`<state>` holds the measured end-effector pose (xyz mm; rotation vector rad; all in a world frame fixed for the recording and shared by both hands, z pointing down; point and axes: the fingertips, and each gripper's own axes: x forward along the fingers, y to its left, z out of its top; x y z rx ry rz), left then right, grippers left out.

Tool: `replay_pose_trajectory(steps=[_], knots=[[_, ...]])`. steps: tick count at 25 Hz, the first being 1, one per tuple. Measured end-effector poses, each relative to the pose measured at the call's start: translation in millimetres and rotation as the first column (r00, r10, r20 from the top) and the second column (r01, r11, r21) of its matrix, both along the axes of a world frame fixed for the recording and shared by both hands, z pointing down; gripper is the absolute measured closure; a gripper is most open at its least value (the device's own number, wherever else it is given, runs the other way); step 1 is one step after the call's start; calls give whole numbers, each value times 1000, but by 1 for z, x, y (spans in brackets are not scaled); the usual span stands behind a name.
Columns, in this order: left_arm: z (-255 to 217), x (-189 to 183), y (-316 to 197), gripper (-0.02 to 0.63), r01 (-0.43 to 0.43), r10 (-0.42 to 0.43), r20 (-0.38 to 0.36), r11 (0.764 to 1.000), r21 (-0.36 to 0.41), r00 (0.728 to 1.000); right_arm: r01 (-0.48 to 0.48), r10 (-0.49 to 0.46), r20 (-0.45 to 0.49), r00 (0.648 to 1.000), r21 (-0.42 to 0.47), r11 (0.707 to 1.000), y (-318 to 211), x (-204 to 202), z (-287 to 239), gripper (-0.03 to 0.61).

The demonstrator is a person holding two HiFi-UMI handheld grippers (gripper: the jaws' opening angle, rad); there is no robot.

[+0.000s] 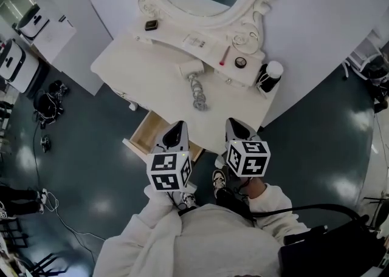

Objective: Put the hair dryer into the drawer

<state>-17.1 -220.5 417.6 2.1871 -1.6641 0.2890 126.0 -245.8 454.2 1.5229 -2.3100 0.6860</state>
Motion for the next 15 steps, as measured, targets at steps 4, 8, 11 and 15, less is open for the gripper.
replay_pose_trajectory(steps=[4,8,11,15], knots=[[-3,15,-19,608,-33,33,-22,999,6,999,0,0,-6,1000,-6,1000,-13,10,3,517],[-9,24,-44,607,-40,40,-20,999,22,999,11,-11,-15,1000,-14,1000,-27,18,5,517],[-11,30,-64,541,-41,42,-21,999,24,999,20,-21,-22,1000,-31,999,-39,25,11,517],[-6,28,-90,529,-13,13,-26,1000,15,1000,39,-40,-16,999,-57,998,-56,29,22,517]])
